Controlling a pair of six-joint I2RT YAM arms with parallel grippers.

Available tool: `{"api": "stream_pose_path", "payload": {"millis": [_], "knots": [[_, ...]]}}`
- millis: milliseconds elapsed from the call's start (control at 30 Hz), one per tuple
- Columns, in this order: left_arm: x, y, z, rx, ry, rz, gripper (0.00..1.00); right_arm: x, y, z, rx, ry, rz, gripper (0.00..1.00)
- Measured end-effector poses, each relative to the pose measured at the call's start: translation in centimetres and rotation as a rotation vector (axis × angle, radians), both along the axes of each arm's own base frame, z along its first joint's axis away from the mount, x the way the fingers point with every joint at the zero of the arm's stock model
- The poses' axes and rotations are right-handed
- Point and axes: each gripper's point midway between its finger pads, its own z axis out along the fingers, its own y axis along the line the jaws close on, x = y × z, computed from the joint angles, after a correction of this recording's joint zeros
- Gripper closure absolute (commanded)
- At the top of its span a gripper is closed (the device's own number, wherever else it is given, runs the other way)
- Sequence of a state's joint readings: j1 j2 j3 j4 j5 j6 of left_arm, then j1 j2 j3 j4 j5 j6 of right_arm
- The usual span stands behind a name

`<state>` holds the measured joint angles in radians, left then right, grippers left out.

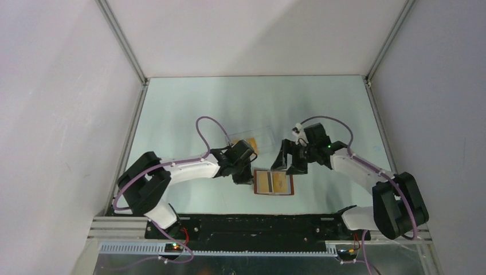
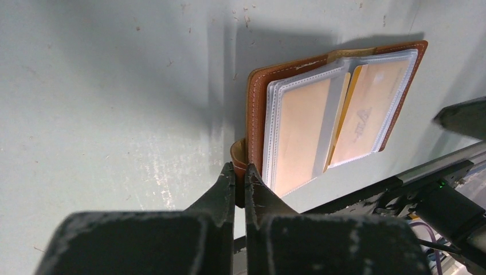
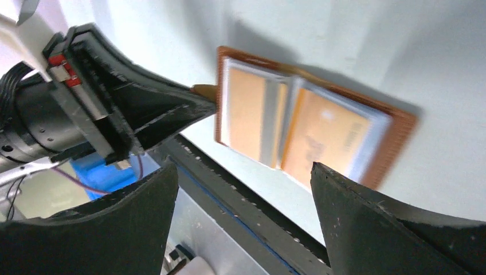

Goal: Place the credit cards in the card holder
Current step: Insert the credit card into the card holder, then close the card holder at the center of the board.

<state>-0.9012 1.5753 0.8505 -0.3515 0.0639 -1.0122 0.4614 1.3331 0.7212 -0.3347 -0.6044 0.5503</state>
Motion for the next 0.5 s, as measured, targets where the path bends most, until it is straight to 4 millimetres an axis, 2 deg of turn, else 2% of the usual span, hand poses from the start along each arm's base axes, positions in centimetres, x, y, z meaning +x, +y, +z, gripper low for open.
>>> {"api": "stream_pose_path", "payload": {"millis": [133,267,367,433,500], "knots": [[-0.1,0.1,-0.3,0.008,0.006,-0.001,1.00,1.3,-3.6,-0.7,-0.056,0.018,-0.096,0.11],[-0.1,0.1,-0.5,0.013,0.011,-0.001,1.00,1.6,-6.7,-2.3,-0.098,0.064,-0.176,0.14],[-0.1,0.1,-0.7,0.017,0.013,-0.001,1.00,0.8,-7.8,-4.0,-0.113,0.131,-0.203,0.23],[-0.1,0.2,-0.9,0.021,0.017,0.000,1.00,-0.5,-7.9,-5.5,-0.113,0.205,-0.197,0.27],[-0.2,0.2,-1.2,0.028,0.023,0.001,1.00,-1.3,-7.5,-5.9,-0.092,0.255,-0.186,0.30]]}}
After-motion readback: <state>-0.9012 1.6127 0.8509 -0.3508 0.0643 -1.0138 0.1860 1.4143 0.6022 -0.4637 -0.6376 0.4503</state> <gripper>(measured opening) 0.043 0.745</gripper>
